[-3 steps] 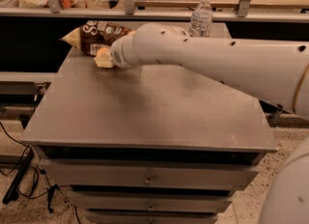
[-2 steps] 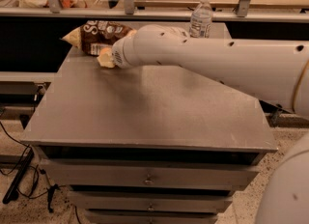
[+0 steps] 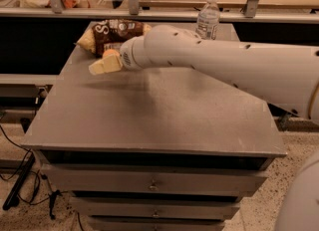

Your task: Move orange near brown chip bag

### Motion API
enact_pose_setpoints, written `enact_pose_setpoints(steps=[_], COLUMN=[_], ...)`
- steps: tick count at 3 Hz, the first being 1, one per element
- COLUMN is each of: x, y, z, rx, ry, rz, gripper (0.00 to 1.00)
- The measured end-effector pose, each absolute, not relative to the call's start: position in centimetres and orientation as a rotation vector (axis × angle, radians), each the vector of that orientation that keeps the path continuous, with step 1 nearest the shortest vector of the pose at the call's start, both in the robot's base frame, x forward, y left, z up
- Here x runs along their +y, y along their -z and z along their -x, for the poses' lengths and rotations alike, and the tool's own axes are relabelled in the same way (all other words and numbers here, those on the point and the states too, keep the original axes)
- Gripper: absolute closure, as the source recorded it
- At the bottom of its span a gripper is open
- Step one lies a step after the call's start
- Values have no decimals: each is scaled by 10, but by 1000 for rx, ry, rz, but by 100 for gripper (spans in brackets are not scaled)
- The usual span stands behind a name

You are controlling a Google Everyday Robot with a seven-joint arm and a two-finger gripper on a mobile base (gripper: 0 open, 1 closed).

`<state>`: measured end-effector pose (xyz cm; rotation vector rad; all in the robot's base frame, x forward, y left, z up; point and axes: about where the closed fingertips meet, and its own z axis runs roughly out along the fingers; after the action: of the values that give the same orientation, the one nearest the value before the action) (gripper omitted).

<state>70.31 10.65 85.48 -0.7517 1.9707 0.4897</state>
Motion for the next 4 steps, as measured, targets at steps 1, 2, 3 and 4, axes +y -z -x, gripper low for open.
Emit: enact_pose_setpoints(steps=[1,2,3,4], x=[100,87,69,45], y=[-858,-858,-852,-847], z=[-696,-679,-660,-649], rx=[1961,1964,1972,1976], ry=[-510,-519,-518,-499], rz=[778,810,842,859], gripper=[0,0,0,0])
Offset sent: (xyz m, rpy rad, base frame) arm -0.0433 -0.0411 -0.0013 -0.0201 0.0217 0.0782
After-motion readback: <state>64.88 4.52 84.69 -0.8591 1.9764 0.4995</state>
